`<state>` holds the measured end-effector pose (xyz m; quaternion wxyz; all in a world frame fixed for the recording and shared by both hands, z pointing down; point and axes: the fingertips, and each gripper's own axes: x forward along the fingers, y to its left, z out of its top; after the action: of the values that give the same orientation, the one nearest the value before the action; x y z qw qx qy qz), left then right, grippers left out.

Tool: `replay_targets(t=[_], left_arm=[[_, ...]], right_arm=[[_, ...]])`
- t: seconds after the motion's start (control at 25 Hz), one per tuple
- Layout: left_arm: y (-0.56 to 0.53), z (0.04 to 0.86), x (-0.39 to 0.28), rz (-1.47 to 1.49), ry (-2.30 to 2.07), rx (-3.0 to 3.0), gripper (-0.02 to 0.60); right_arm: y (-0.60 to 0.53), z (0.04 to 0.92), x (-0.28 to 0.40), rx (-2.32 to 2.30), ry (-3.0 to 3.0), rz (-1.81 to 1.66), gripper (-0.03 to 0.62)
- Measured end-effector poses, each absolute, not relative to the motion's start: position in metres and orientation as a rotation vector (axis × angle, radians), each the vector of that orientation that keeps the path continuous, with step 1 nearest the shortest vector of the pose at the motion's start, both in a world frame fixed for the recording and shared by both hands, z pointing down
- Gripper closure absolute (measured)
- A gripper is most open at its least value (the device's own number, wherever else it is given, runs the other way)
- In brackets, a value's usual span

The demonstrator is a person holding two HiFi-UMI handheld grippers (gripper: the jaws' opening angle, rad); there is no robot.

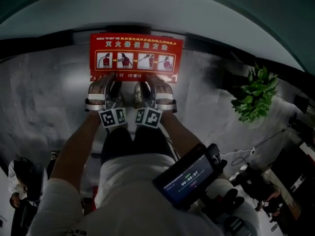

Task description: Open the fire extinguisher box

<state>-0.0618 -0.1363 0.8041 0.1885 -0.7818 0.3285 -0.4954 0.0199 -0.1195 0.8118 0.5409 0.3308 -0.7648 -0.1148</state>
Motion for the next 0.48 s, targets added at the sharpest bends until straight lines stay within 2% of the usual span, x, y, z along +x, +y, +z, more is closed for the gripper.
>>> replay_targets(t=[0.24,0.48], left_arm=[[-0.134,0.79,-0.061,-1.366,0.923,-2.218,0.364],[-0.13,0.76,-0.059,-1.32,0.967,-2.221,0.421]], right_arm=[[-0.116,0.797,0.019,0.78,-1.84,-0.295,0.435],[-0.115,0.766,0.019,0.79,-1.859,-0.354,0.463]])
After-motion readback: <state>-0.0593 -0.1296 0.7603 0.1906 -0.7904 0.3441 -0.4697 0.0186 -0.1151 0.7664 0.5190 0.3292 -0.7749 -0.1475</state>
